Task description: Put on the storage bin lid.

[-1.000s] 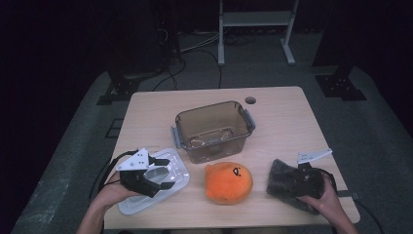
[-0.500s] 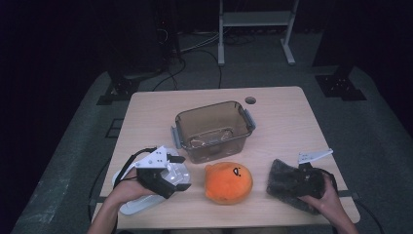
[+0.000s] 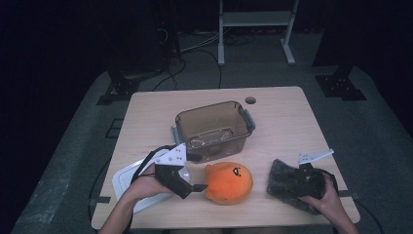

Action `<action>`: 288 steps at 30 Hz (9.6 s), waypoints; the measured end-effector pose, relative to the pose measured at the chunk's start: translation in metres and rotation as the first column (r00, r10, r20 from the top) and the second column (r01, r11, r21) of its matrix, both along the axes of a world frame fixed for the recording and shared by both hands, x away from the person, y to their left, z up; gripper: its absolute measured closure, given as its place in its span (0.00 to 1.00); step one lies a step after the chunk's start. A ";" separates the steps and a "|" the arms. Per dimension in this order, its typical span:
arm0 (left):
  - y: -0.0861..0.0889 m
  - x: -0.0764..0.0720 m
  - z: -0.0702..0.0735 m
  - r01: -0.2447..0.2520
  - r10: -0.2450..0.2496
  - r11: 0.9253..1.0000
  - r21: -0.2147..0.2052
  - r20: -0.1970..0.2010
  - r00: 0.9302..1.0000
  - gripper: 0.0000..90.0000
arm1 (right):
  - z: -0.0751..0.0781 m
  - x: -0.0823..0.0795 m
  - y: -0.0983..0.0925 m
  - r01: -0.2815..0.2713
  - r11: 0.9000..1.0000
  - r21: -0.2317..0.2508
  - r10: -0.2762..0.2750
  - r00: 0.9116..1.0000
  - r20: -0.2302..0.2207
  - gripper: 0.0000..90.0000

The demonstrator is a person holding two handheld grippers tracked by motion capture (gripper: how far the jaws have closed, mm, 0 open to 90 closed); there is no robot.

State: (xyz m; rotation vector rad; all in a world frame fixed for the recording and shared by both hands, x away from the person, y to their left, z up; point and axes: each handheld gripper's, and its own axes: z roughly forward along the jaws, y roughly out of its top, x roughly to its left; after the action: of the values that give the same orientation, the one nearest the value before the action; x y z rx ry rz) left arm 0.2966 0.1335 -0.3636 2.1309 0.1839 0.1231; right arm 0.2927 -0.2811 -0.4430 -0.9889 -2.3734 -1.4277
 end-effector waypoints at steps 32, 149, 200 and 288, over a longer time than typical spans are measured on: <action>-0.050 0.023 -0.021 0.048 -0.048 0.999 -0.001 -0.020 0.999 0.16 | -0.001 0.000 -0.001 -0.002 1.000 0.004 0.002 1.000 -0.002 0.29; -0.040 0.027 0.044 0.059 -0.059 0.996 -0.065 0.008 0.998 0.83 | -0.001 -0.001 -0.008 0.013 1.000 0.018 -0.013 1.000 -0.001 0.30; -0.022 0.085 0.112 -0.049 0.054 0.995 -0.085 0.056 0.997 0.84 | -0.007 0.002 -0.012 0.015 0.999 0.029 -0.015 1.000 -0.022 0.30; -0.055 0.170 0.030 -0.179 0.180 0.981 0.075 -0.012 0.984 0.84 | -0.005 0.000 -0.016 0.008 0.999 0.042 -0.007 1.000 -0.018 0.30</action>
State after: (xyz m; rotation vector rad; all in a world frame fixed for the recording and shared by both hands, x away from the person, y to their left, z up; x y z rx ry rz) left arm 0.4662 0.0784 -0.3335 2.1864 0.3882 0.2181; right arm 0.2932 -0.2968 -0.4481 -0.9965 -2.3199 -1.4587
